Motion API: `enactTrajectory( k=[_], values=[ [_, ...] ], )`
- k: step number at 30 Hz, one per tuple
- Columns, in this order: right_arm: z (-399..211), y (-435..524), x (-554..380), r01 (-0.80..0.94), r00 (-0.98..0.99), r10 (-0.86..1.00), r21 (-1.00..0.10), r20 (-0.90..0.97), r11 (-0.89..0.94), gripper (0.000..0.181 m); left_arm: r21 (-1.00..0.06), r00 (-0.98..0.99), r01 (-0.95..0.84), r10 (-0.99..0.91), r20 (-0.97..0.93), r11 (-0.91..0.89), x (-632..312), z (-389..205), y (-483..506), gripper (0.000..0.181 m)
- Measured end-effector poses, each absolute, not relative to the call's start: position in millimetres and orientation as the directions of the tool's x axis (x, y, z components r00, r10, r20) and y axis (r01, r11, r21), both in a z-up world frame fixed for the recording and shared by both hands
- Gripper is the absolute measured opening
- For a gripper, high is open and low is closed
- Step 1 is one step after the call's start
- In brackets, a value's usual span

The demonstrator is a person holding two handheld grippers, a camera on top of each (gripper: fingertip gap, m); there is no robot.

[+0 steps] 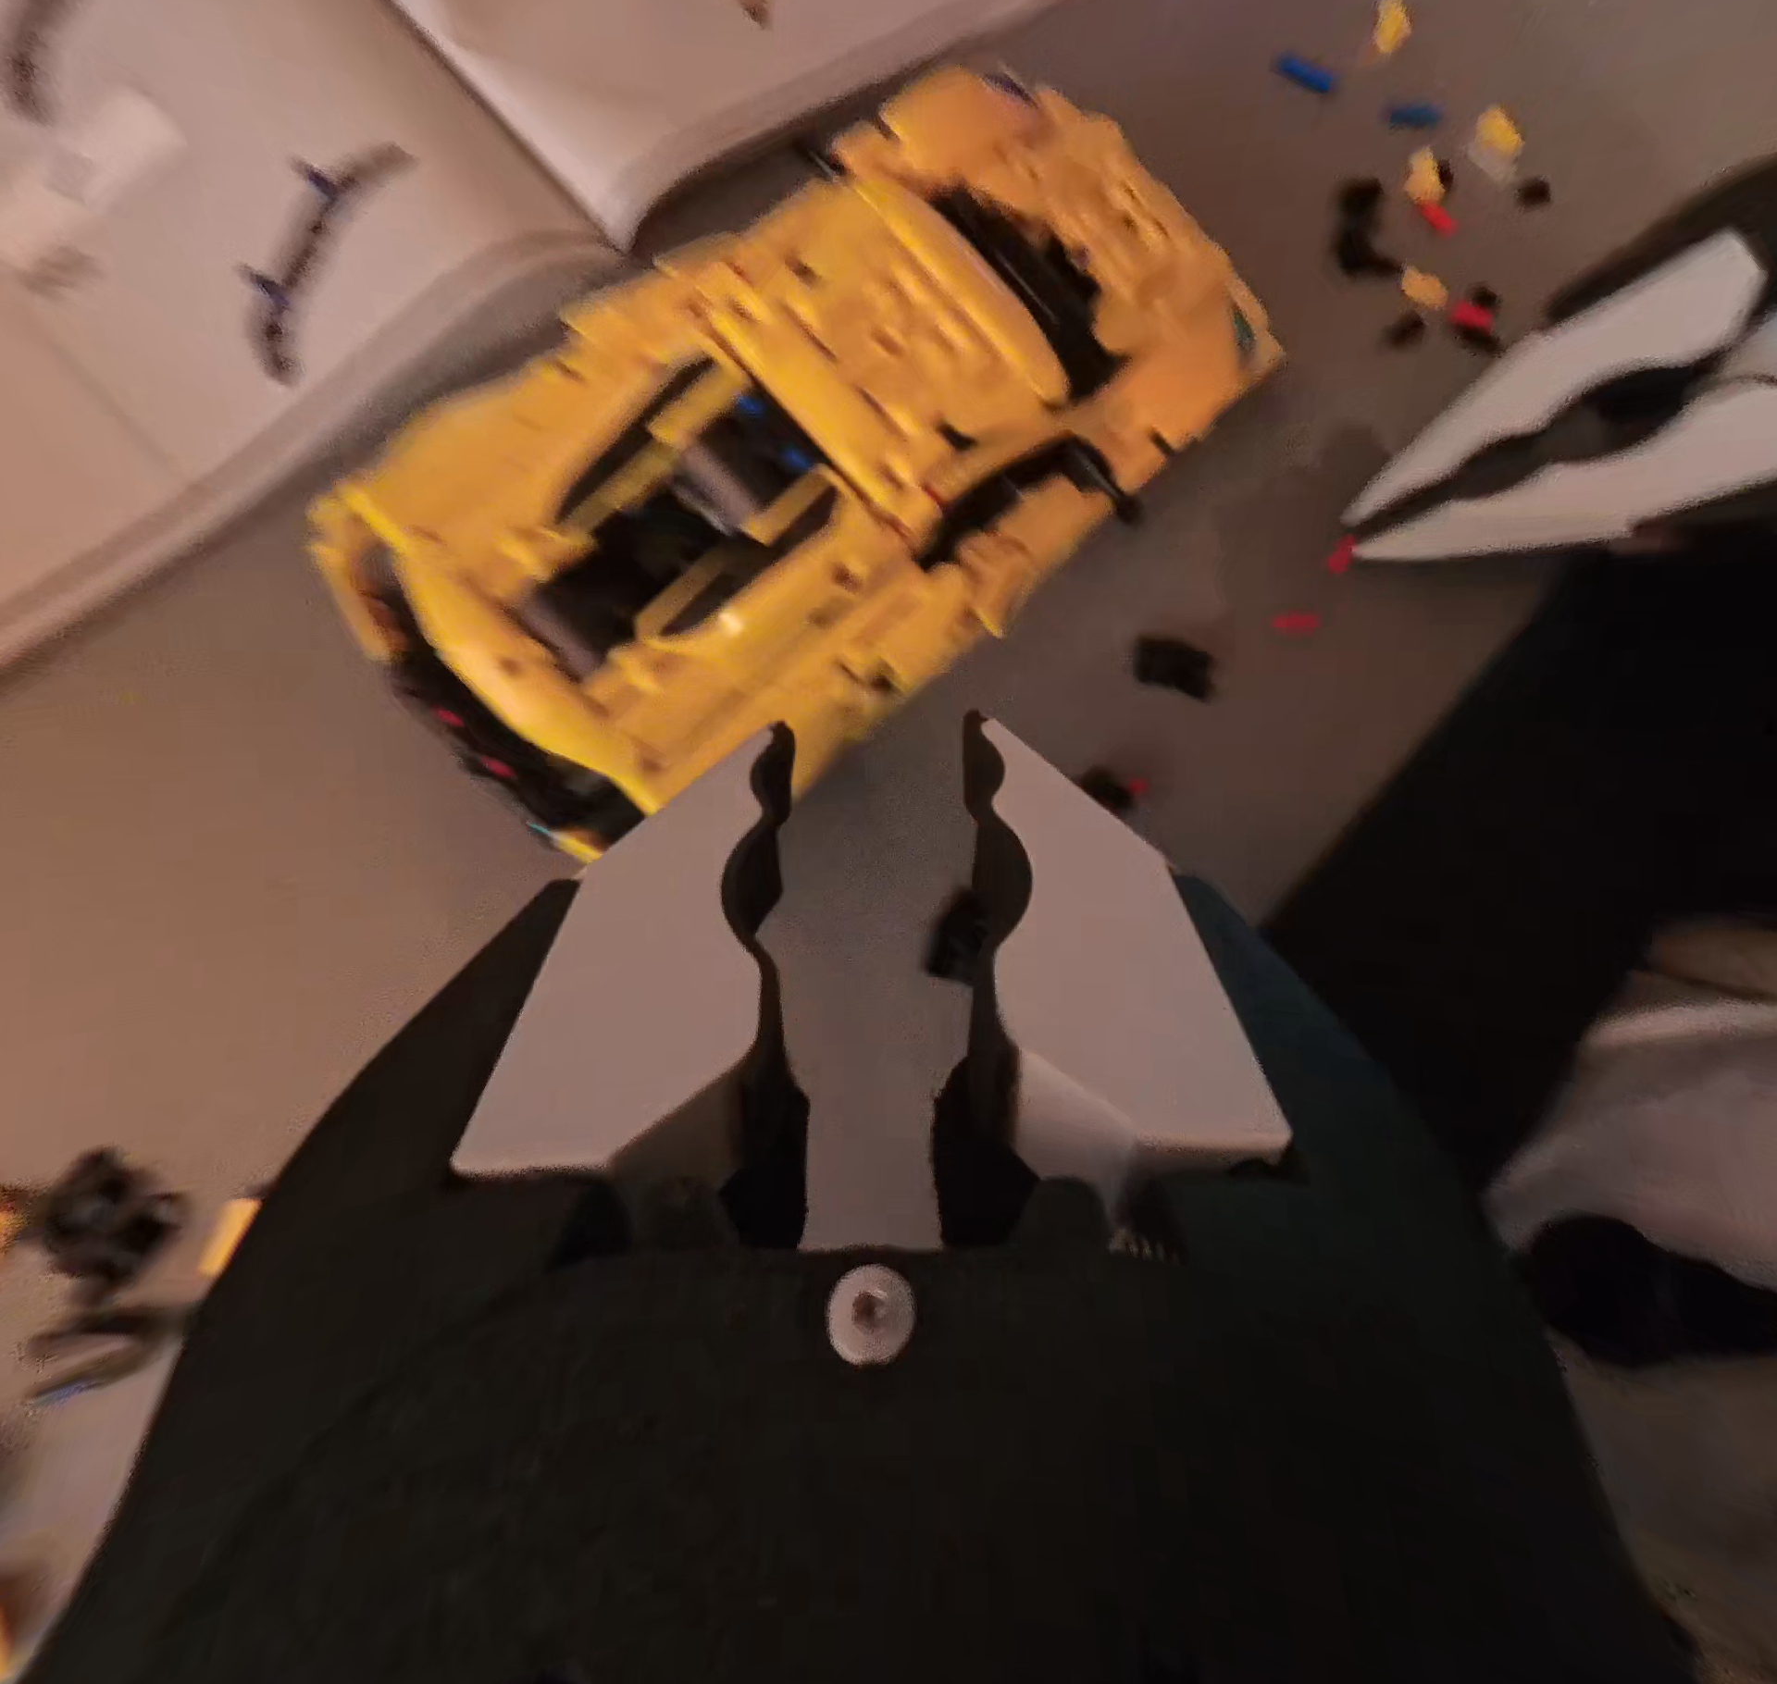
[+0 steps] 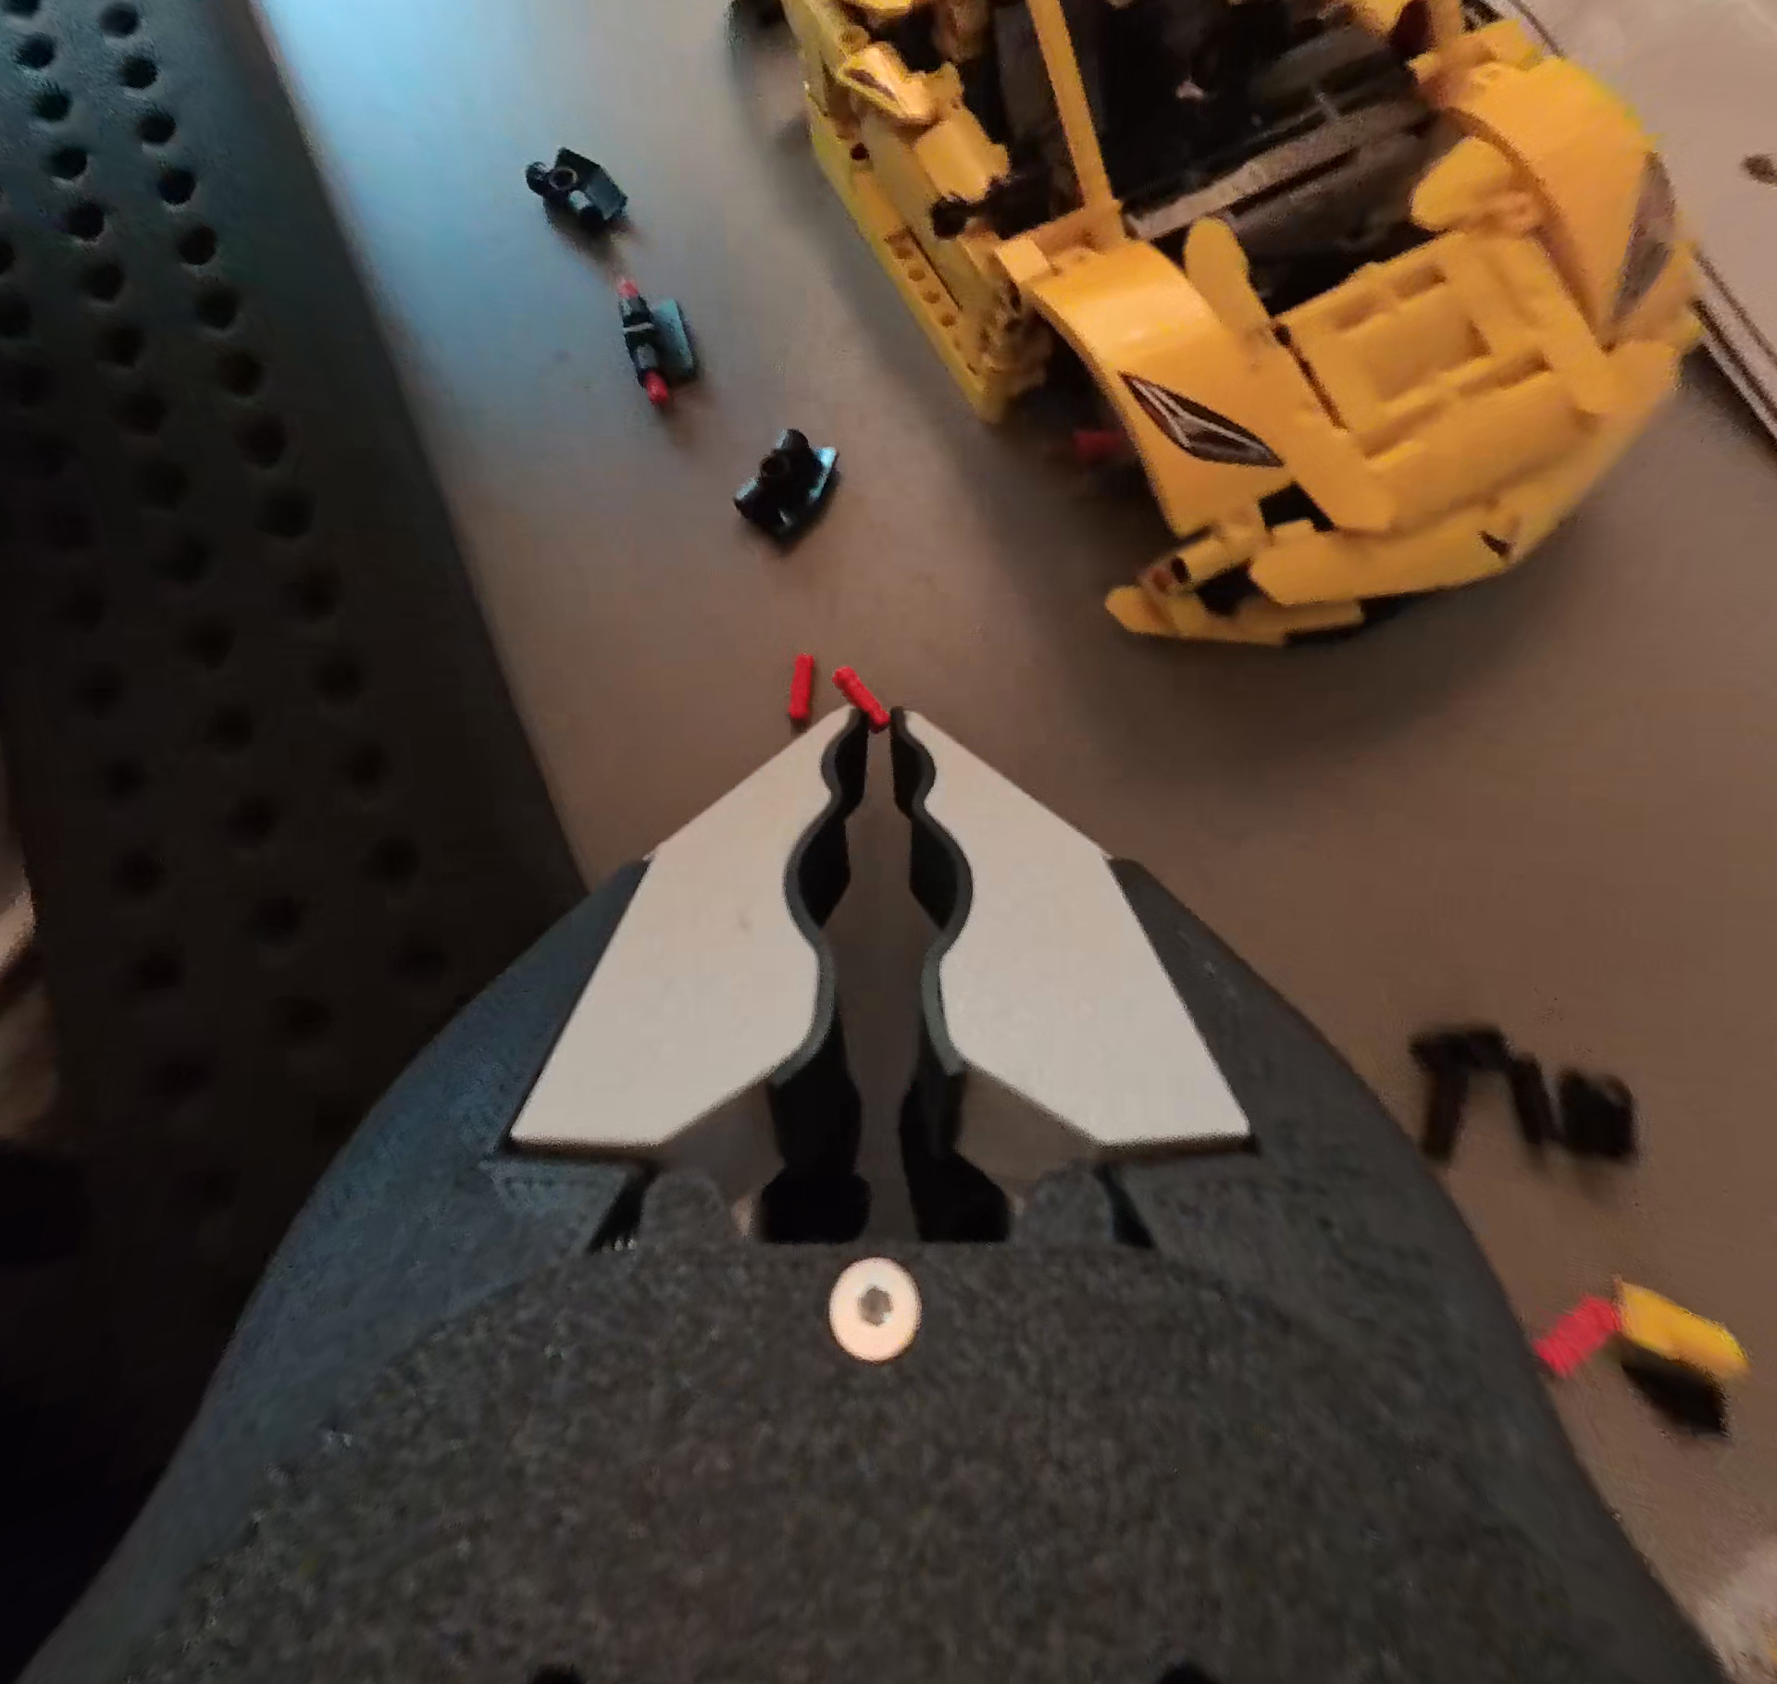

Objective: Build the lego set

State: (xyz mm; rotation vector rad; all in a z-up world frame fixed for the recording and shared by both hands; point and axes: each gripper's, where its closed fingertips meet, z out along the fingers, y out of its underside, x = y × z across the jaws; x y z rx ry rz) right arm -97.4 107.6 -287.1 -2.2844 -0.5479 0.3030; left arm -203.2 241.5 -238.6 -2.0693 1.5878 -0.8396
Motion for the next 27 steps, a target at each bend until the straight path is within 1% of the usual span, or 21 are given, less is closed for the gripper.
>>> enactTrajectory(
  k=[4, 6, 8, 10, 13, 16, 19, 21, 24, 25, 27],
  values=[
    [-301.8, 118.6, -103.6, 0.344, 0.876, 0.482, -0.694, -0.005, -0.633, 0.005, -0.606, 0.107, -0.756, -0.961, 0.255, -0.246, -216.4, -254.0, 196.8, 0.035],
    [-301.7, 120.4, -106.0, 0.334, 0.877, 0.479, -0.698, -0.016, -0.634, 0.005, -0.617, 0.045, -0.763, -0.968, 0.245, -0.192, -220.8, -257.4, 182.6, 0.035],
    [-301.7, 120.6, -107.2, 0.324, 0.878, 0.478, -0.7, -0.028, -0.637, 0.008, -0.648, -0.032, -0.743, -0.959, 0.281, -0.165, -221.9, -255.5, 167.9, 0.036],
    [-298.0, 122.2, -104.0, 0.31, 0.889, 0.457, -0.705, -0.021, -0.638, 0.012, -0.695, -0.072, -0.696, -0.944, 0.321, -0.183, -220.3, -247.8, 164.3, 0.035],
    [-279.8, 129.7, -108.1, 0.26, 0.903, 0.429, -0.75, -0.035, -0.609, 0.013, -0.775, -0.098, -0.613, -0.959, 0.264, -0.151, -220.7, -241.1, 181.9, 0.035],
    [-261.0, 145.8, -129.1, 0.213, 0.901, 0.43, -0.809, -0.055, -0.549, 0.012, -0.829, -0.038, -0.545, -0.984, 0.174, -0.125, -225.2, -241.7, 212.9, 0.035],
    [-250.3, 167.3, -155.8, 0.159, 0.894, 0.44, -0.857, -0.086, -0.49, 0.013, -0.885, 0.034, -0.421, -0.979, 0.202, -0.197, -224.5, -233.9, 238.0, 0.035],
    [-252.7, 175.3, -165.2, 0.145, 0.897, 0.432, -0.855, -0.099, -0.497, 0.014, -0.898, 0.118, -0.395, -0.98, 0.16, -0.194, -226.4, -237.9, 258.7, 0.034],
    [-259.0, 180.3, -173.3, 0.15, 0.906, 0.411, -0.829, -0.102, -0.539, 0.014, -0.917, 0.306, -0.371, -0.952, 0.028, -0.146, -237.5, -242.5, 298.7, 0.024],
    [-260.8, 181.4, -177.9, 0.17, 0.905, 0.416, -0.82, -0.089, -0.547, 0.015, -0.923, 0.351, -0.354, -0.936, 0.019, -0.152, -241.0, -240.0, 308.3, 0.024],
    [-267.8, 180.2, -192.2, 0.236, 0.885, 0.461, -0.789, -0.066, -0.567, 0.016, -0.919, 0.401, -0.326, -0.913, 0.077, -0.221, -247.0, -241.4, 316.5, 0.024]
  ],
)
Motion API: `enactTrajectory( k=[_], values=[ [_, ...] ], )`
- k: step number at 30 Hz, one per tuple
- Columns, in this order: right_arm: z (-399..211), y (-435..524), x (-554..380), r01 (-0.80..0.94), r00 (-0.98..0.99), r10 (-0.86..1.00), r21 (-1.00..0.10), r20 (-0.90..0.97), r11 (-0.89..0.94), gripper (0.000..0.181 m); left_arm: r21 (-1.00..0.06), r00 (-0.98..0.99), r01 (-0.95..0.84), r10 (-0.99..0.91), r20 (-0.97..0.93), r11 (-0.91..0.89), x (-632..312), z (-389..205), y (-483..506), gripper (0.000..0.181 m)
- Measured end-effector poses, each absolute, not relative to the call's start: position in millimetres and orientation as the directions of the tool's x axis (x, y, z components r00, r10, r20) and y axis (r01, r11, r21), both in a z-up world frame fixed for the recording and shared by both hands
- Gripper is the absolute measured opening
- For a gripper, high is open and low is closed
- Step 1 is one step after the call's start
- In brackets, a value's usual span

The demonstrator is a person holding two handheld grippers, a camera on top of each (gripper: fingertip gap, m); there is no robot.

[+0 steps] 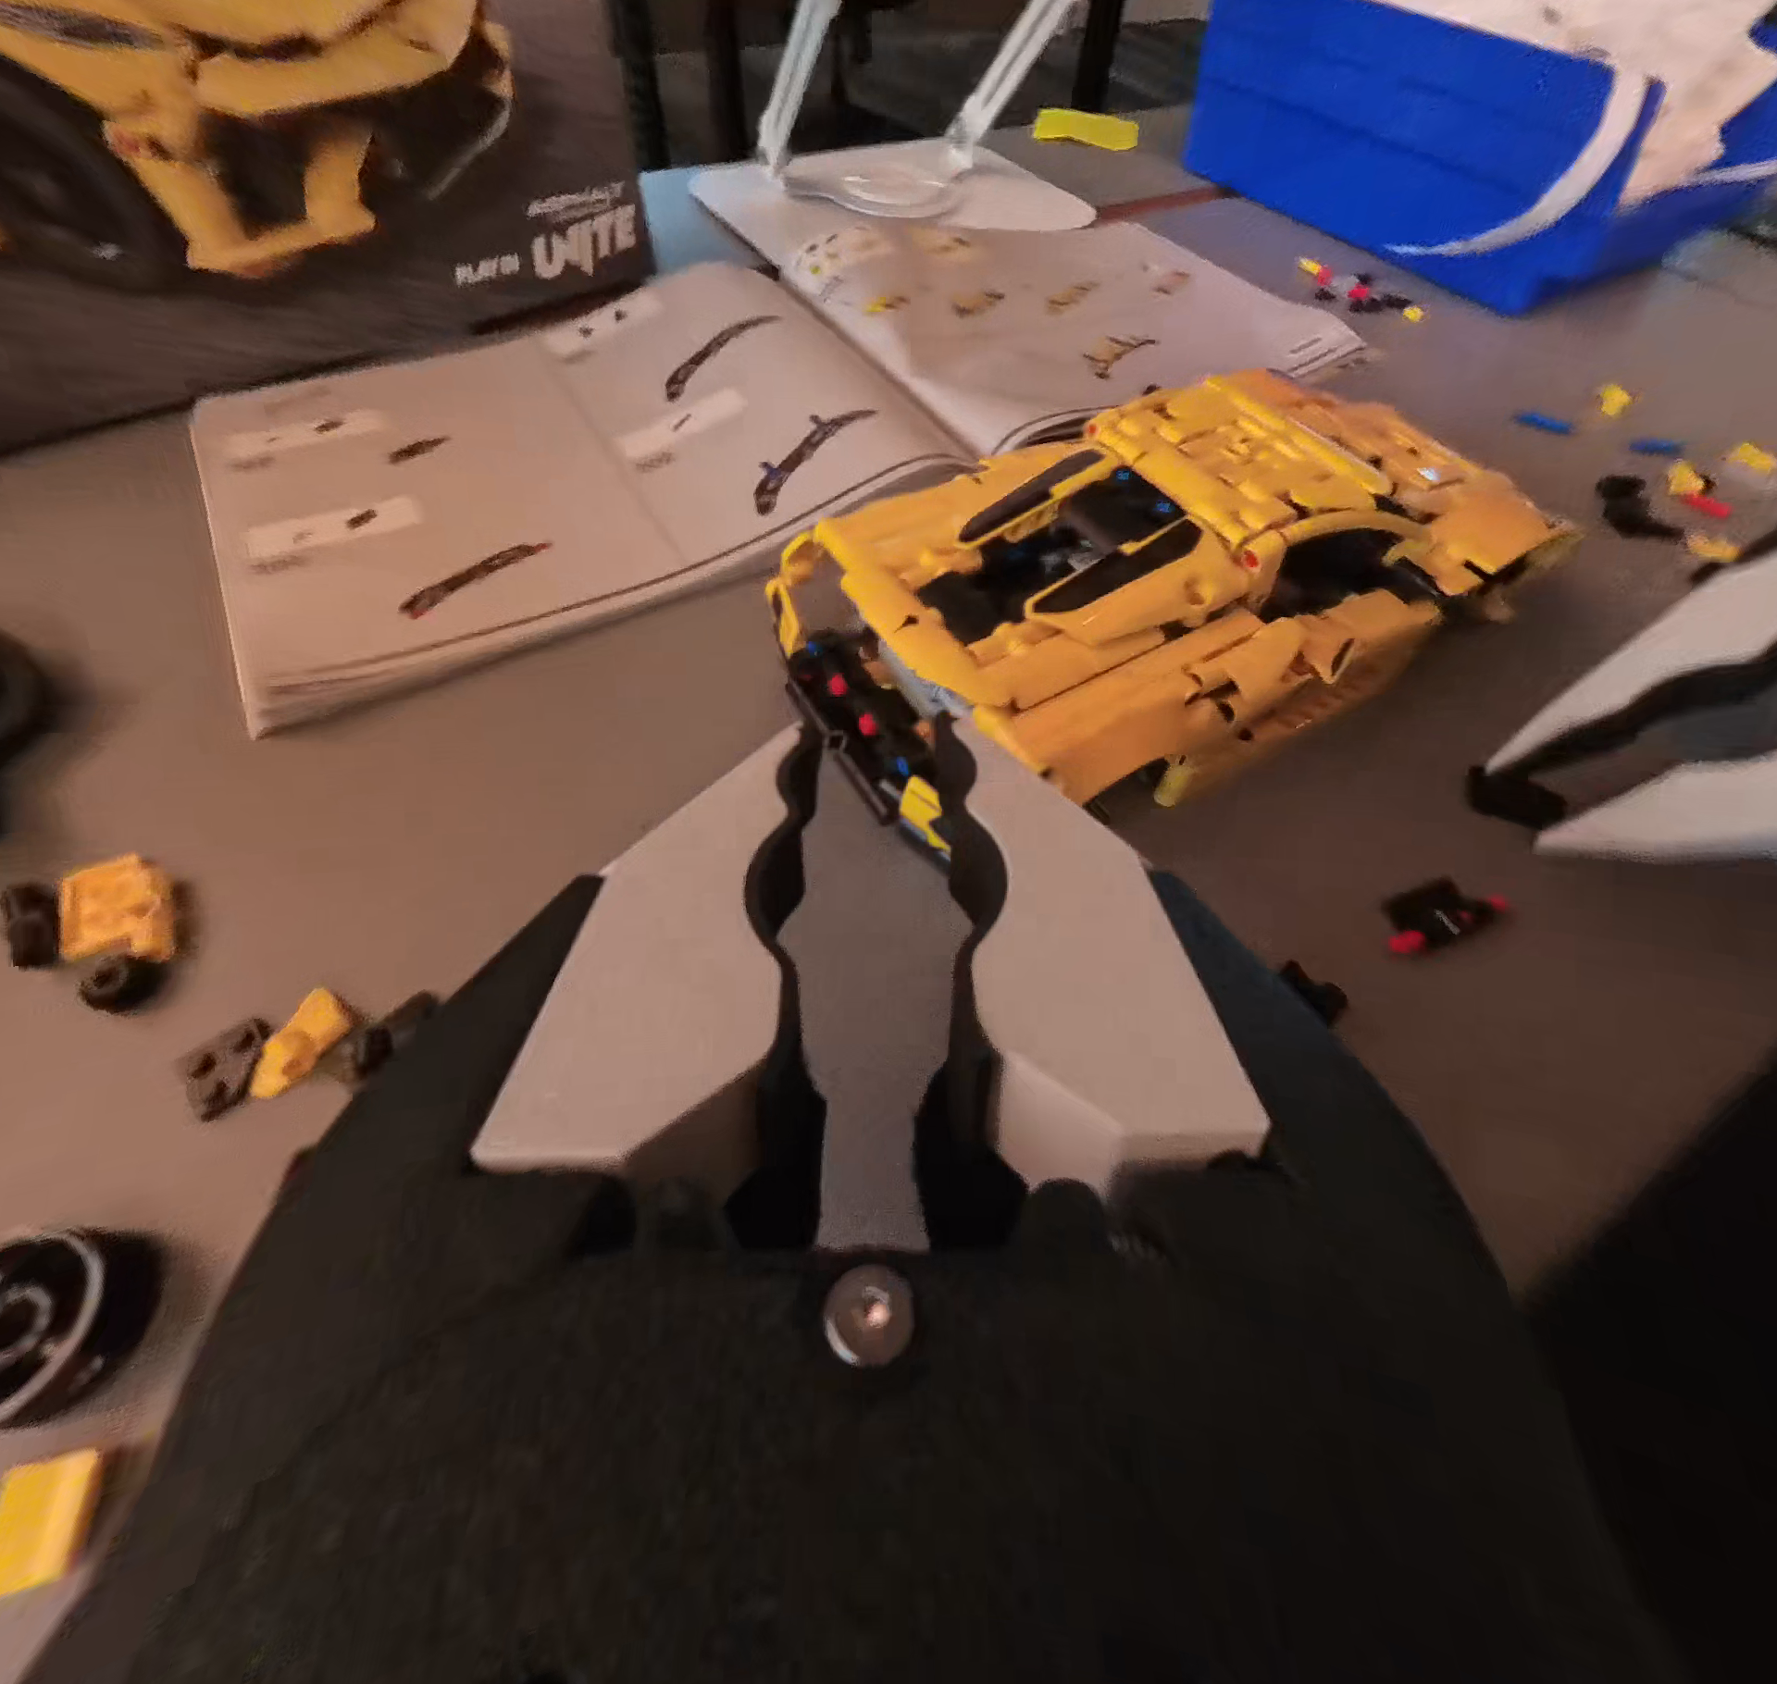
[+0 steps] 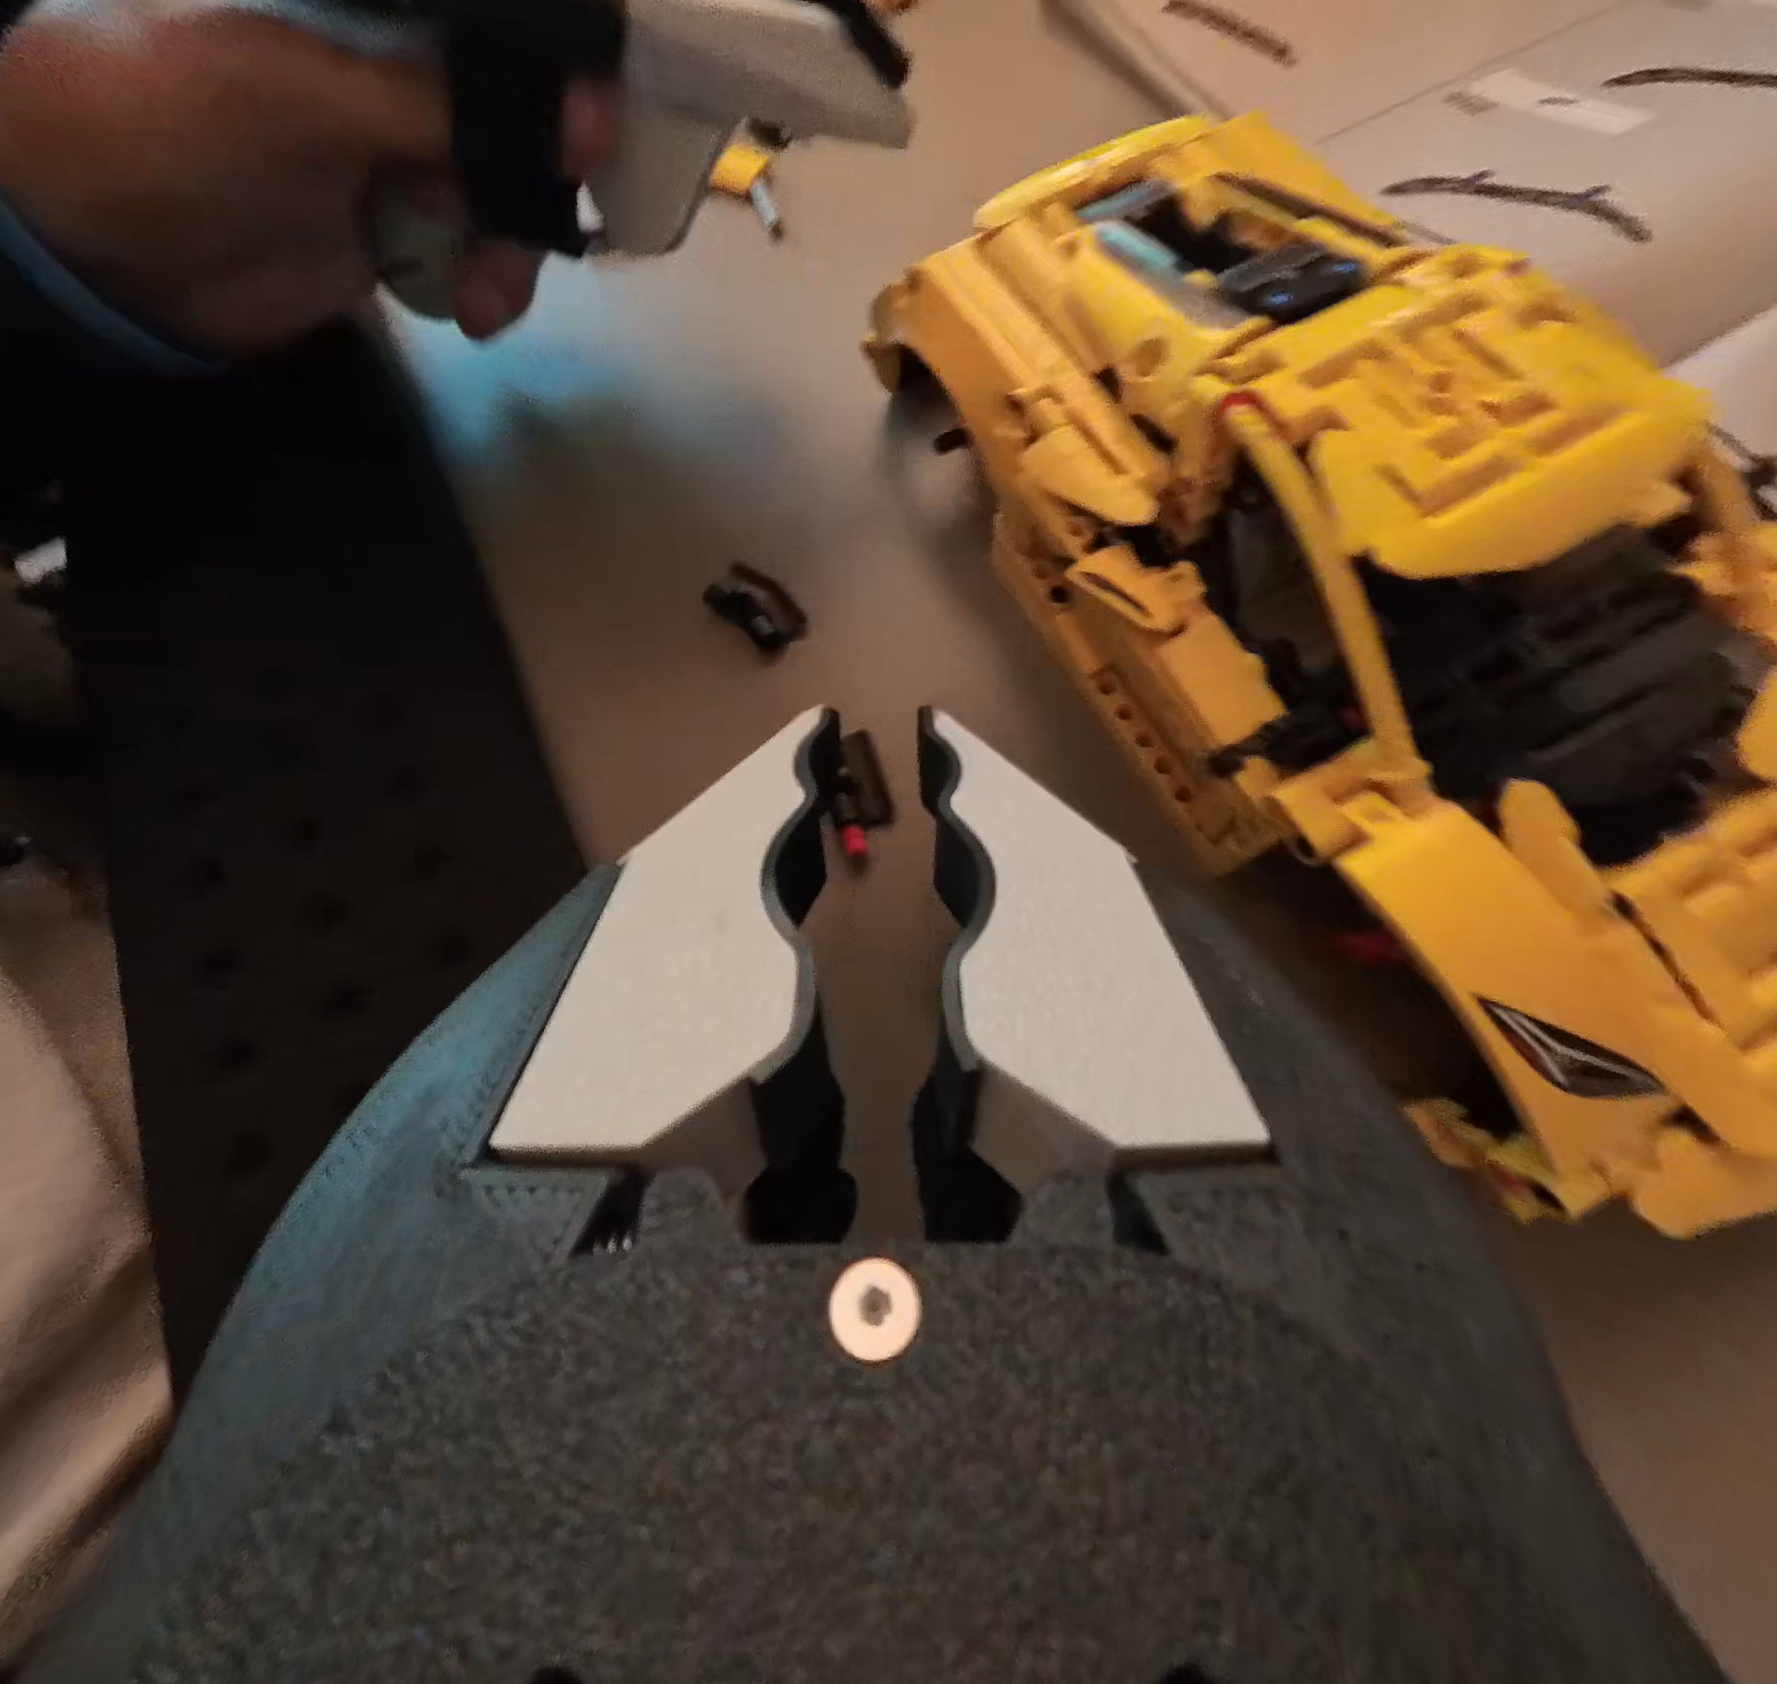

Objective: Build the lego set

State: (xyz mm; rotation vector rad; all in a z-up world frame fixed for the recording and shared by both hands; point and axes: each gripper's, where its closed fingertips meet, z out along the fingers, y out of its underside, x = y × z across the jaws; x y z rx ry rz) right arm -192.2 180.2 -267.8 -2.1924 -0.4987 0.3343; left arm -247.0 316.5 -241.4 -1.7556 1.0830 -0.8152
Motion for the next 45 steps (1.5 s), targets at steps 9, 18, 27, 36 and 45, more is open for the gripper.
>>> enactTrajectory(
  k=[9, 18, 27, 36, 45],
  values=[
    [-293.3, 175.4, -197.2, 0.459, 0.823, 0.559, -0.701, 0.103, -0.546, 0.026, -0.927, 0.256, -0.303, -0.956, 0.145, -0.222, -238.0, -239.1, 289.6, 0.024],
    [-295.7, 183.4, -197.9, 0.502, 0.796, 0.591, -0.69, 0.132, -0.521, 0.017, -0.93, 0.2, -0.282, -0.963, 0.183, -0.235, -236.2, -235.8, 280.0, 0.024],
    [-218.1, 222.7, -211.4, 0.569, 0.773, 0.416, -0.814, 0.479, -0.121, 0.016, -0.872, -0.187, -0.209, -0.858, 0.479, -0.442, -227.6, -208.5, 228.2, 0.031],
    [-215.0, 220.3, -229.2, 0.774, 0.583, 0.314, -0.63, 0.749, 0.065, 0.016, -0.852, -0.268, -0.312, -0.822, 0.503, -0.42, -221.1, -217.5, 207.3, 0.021],
    [-210.7, 216.5, -206.4, 0.713, 0.684, 0.232, -0.701, 0.692, -0.009, 0.018, -0.825, -0.254, -0.237, -0.787, 0.562, -0.513, -226.6, -205.9, 223.0, 0.007]
  ],
)
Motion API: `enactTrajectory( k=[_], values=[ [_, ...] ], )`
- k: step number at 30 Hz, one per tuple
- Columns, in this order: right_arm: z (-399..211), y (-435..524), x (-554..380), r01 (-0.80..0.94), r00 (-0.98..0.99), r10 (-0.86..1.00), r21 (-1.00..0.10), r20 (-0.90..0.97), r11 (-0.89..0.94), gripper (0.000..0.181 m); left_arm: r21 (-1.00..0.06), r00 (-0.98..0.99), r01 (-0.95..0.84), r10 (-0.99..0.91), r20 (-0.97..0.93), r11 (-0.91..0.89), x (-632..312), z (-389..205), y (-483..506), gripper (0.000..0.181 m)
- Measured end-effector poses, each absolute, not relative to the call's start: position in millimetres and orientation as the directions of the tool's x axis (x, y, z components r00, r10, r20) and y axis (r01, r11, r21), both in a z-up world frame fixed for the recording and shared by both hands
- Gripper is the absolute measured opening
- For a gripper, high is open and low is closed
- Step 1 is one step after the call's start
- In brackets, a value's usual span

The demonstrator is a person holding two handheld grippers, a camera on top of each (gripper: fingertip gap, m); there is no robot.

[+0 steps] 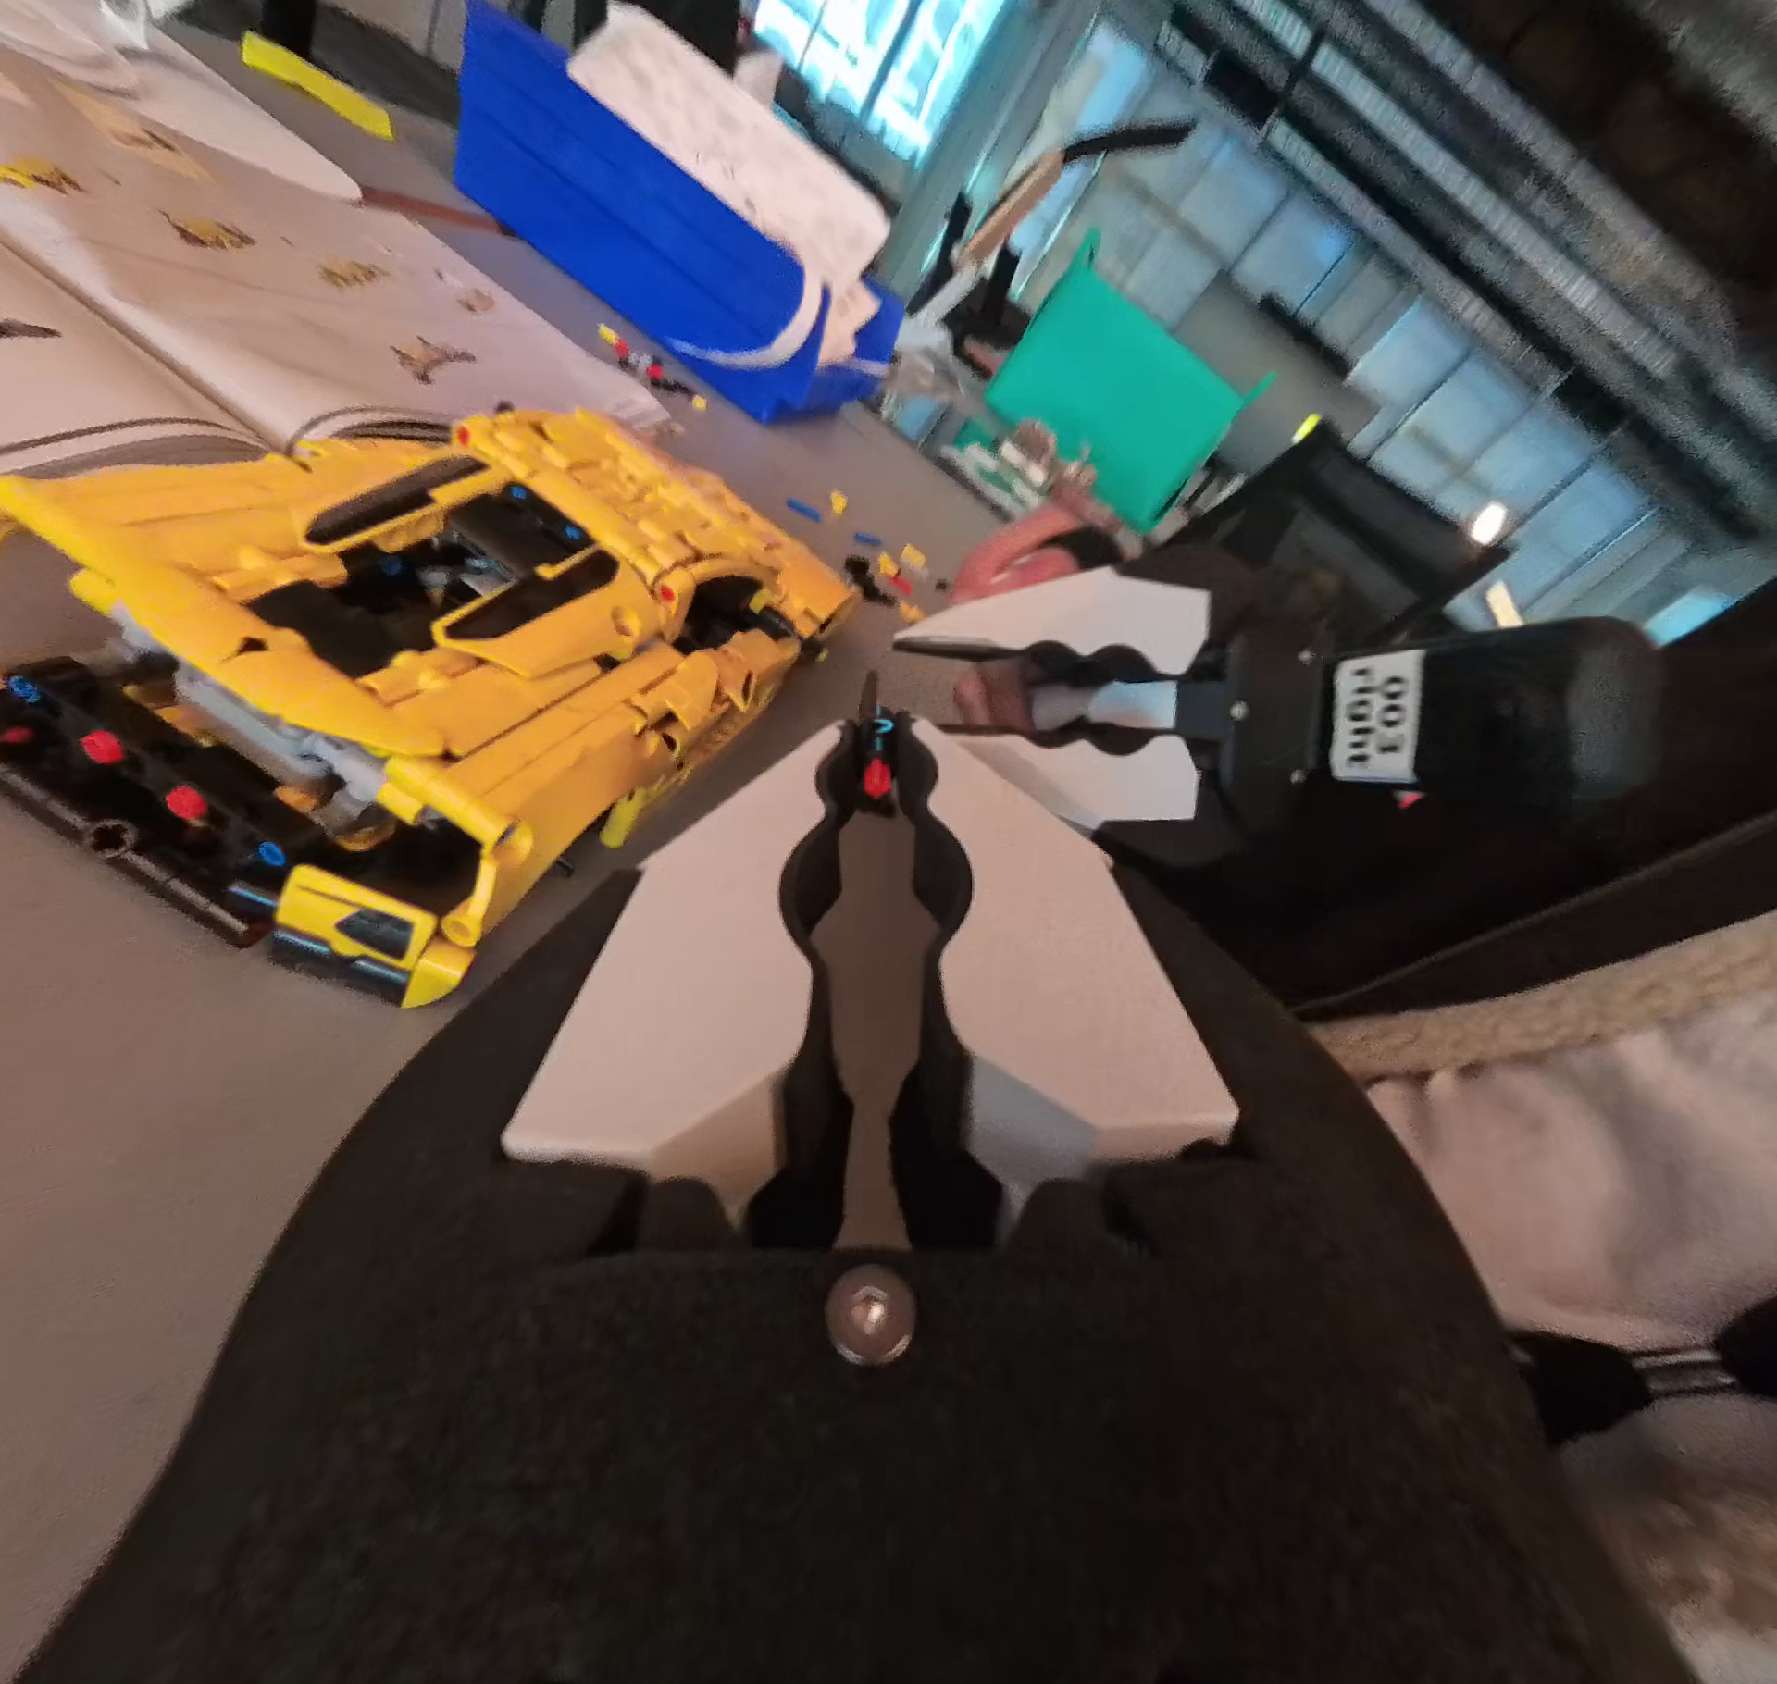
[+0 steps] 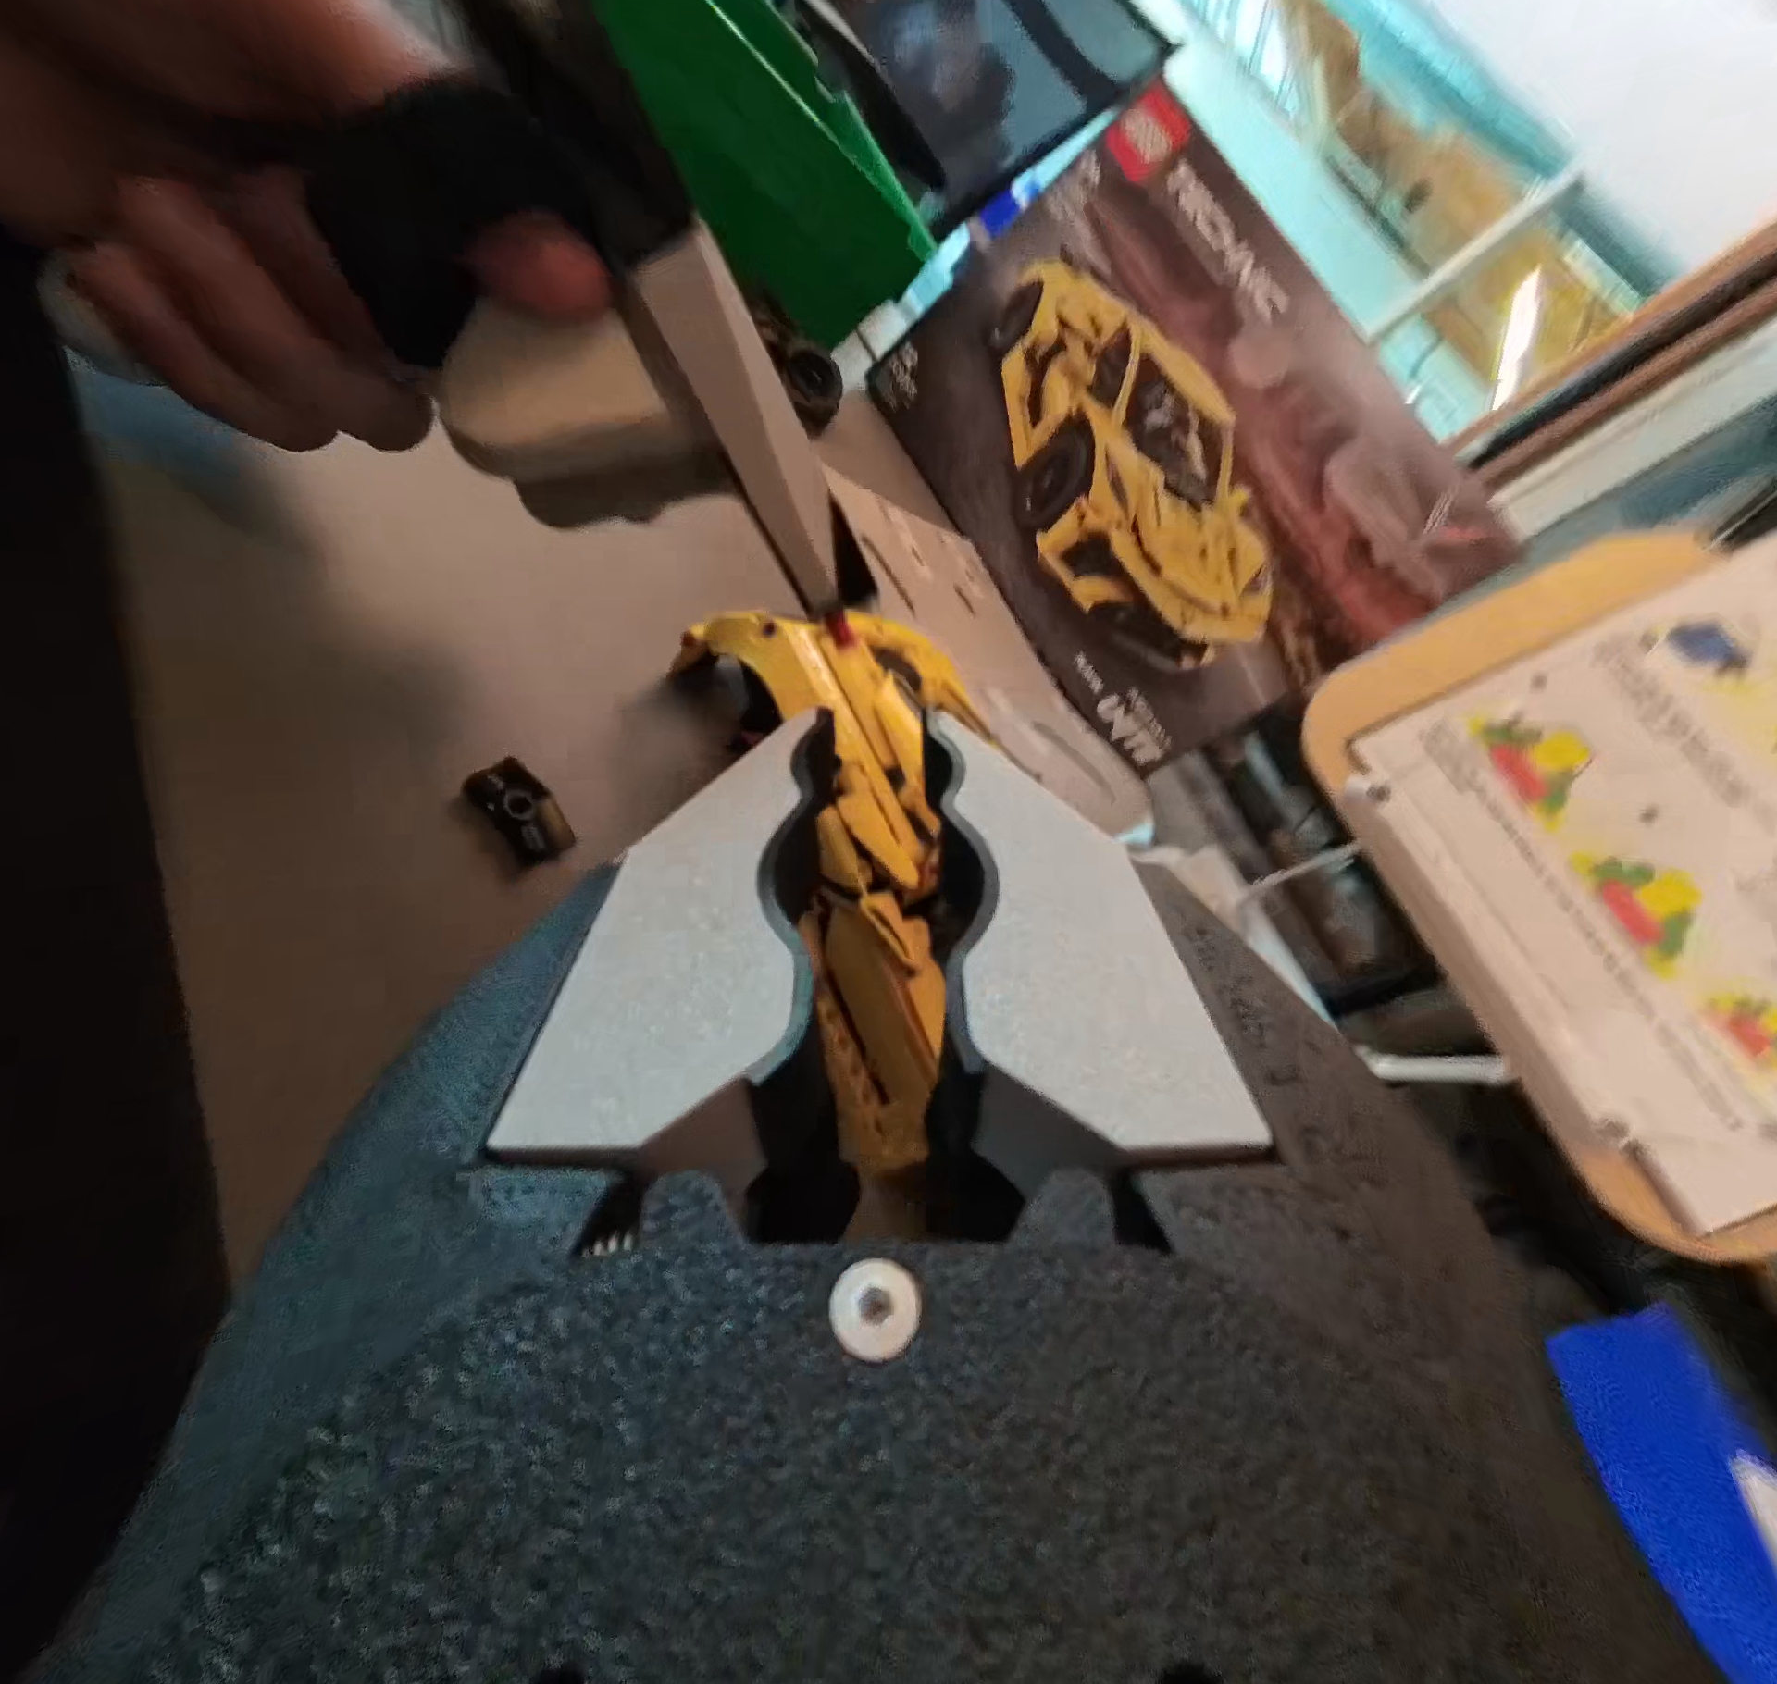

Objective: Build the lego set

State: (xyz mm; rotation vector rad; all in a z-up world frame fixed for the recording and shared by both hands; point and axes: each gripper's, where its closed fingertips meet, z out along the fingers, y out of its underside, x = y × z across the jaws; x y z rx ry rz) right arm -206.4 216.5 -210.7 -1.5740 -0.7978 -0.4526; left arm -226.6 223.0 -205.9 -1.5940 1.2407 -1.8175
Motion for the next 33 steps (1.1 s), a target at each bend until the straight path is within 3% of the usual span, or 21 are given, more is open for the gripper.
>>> enactTrajectory(
  k=[4, 6, 8, 11, 15, 27, 33],
  values=[
    [-220.8, 194.9, -161.7, 0.526, 0.837, 0.31, -0.818, 0.451, -0.232, 0.026, -0.815, -0.277, -0.21, -0.767, 0.579, -0.54, -229.9, -198.8, 224.6, 0.007],
    [-246.9, 171.4, -143.8, 0.434, 0.882, 0.382, -0.79, 0.275, -0.433, 0.024, -0.834, -0.265, -0.198, -0.791, 0.551, -0.514, -230.1, -197.5, 225.3, 0.007],
    [-271.4, 148.2, -141.3, 0.349, 0.903, 0.42, -0.72, 0.087, -0.6, 0.033, -0.843, -0.244, -0.2, -0.808, 0.536, -0.499, -229.4, -199.5, 227.1, 0.007],
    [-288.2, 135.9, -149.6, 0.259, 0.913, 0.403, -0.671, -0.064, -0.694, 0.037, -0.842, -0.241, -0.217, -0.809, 0.537, -0.494, -228.0, -202.5, 225.7, 0.007],
    [-292.2, 142.8, -149.6, 0.214, 0.926, 0.369, -0.69, -0.082, -0.691, 0.032, -0.85, -0.233, -0.219, -0.82, 0.523, -0.48, -228.0, -203.5, 225.4, 0.007],
    [-302.5, 151.8, -147.7, 0.321, 0.917, 0.396, -0.656, 0.036, -0.683, 0.023, -0.842, -0.231, -0.247, -0.814, 0.532, -0.48, -226.2, -208.2, 223.6, 0.007],
    [-302.4, 149.6, -172.7, 0.445, 0.81, 0.586, -0.674, 0.023, -0.589, 0.022, -0.841, -0.234, -0.252, -0.813, 0.533, -0.479, -225.8, -208.7, 222.7, 0.007]
  ],
)
